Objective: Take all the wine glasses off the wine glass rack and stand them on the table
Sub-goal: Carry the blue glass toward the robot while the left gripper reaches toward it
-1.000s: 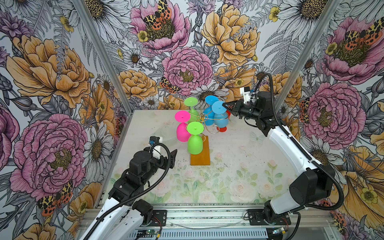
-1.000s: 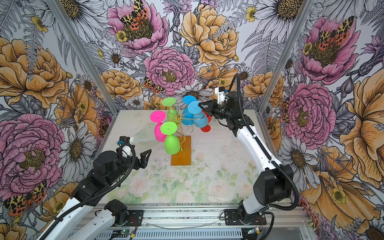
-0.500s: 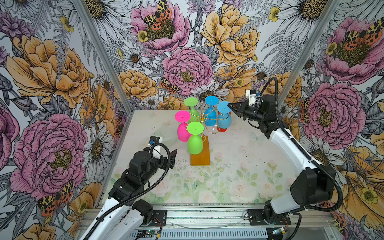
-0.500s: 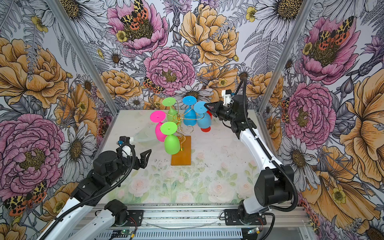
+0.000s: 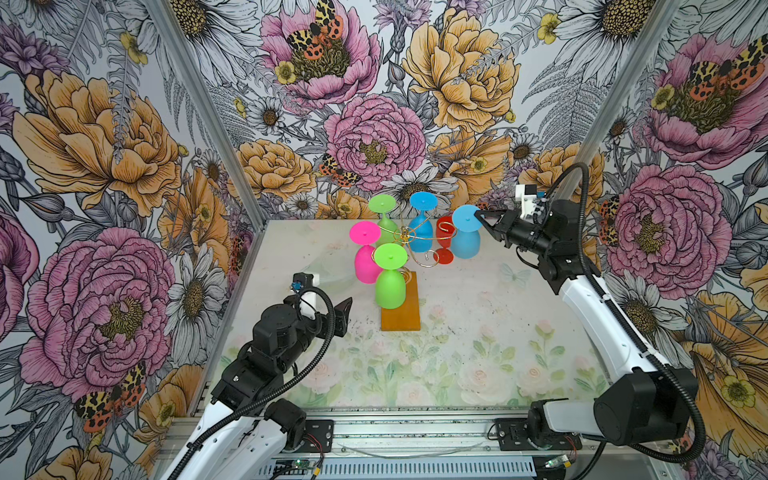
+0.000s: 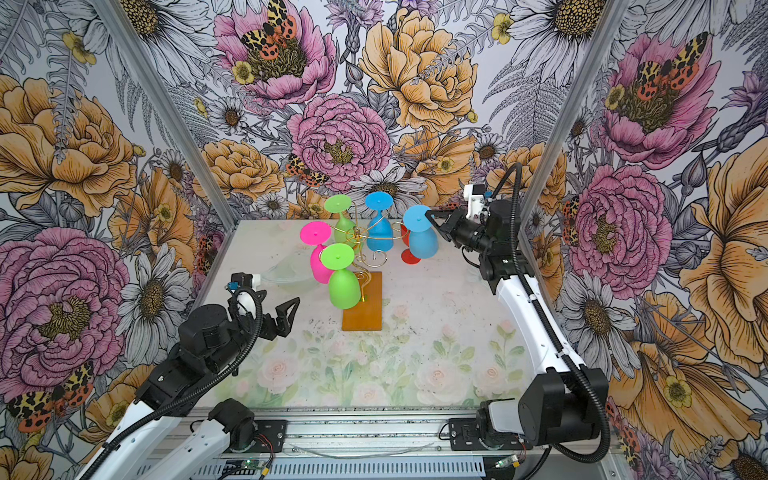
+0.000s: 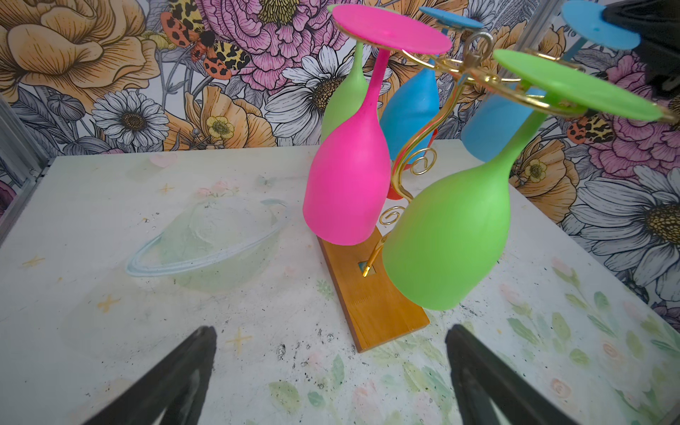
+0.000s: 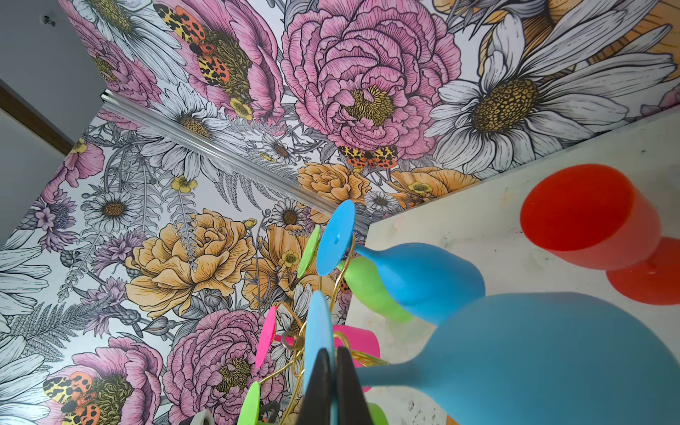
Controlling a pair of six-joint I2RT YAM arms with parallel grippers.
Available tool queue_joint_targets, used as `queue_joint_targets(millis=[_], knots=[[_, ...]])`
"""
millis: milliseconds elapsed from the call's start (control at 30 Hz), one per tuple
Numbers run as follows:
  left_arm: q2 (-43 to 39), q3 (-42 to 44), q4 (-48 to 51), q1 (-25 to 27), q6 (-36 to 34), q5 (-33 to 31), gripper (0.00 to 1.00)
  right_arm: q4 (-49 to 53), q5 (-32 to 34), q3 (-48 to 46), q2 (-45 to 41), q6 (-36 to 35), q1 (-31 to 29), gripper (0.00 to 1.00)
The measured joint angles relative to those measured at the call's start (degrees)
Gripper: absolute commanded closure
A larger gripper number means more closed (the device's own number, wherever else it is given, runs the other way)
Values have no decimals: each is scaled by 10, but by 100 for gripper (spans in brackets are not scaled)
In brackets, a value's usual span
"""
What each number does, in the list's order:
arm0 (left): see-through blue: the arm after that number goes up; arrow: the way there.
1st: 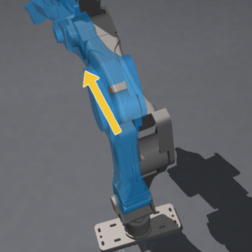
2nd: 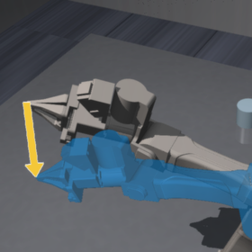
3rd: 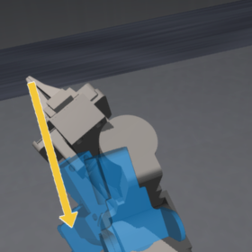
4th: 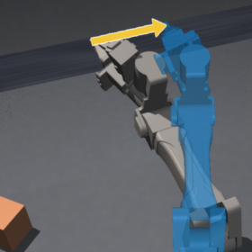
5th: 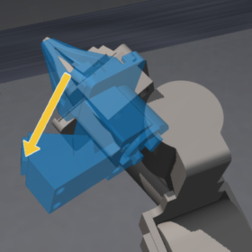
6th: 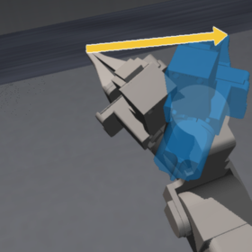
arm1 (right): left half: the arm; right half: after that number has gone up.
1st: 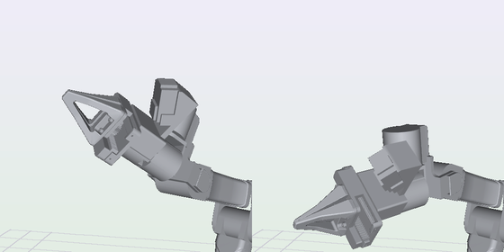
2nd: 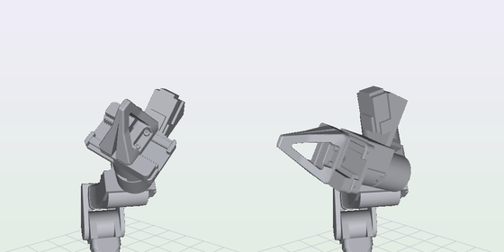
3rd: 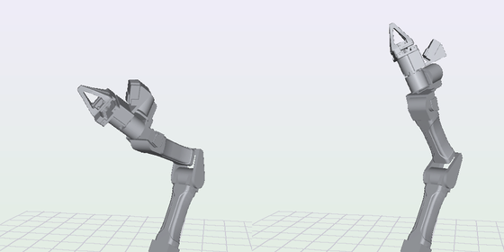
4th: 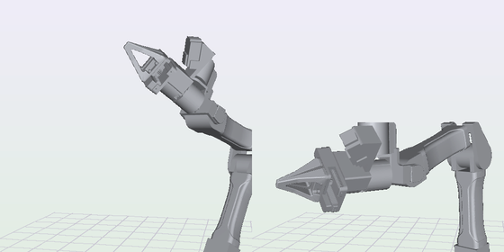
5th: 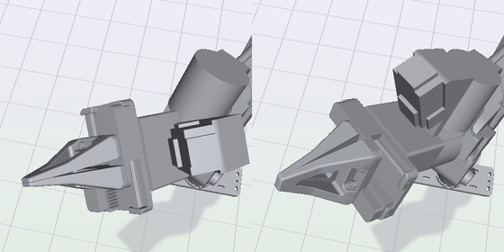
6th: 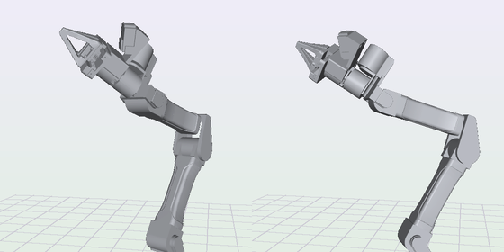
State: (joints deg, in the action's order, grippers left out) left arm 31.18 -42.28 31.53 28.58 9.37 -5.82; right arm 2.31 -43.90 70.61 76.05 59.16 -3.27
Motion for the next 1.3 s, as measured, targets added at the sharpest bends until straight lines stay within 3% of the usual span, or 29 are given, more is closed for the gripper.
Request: queue_joint_targets(millis=[300,533,733,1000,1300], knots=[[28,-40,19,0,40,66,3,26,-10,-54,-71,-7,11,100],[42,-41,31,0,73,144,6,120,-9,-93,-144,-64,11,100],[46,-44,31,15,108,169,8,183,-8,-123,-185,-106,3,100],[75,-45,24,90,159,177,10,278,38,-137,-198,-170,-63,100],[88,13,-94,194,228,153,13,377,141,-137,-199,-225,-130,100]])
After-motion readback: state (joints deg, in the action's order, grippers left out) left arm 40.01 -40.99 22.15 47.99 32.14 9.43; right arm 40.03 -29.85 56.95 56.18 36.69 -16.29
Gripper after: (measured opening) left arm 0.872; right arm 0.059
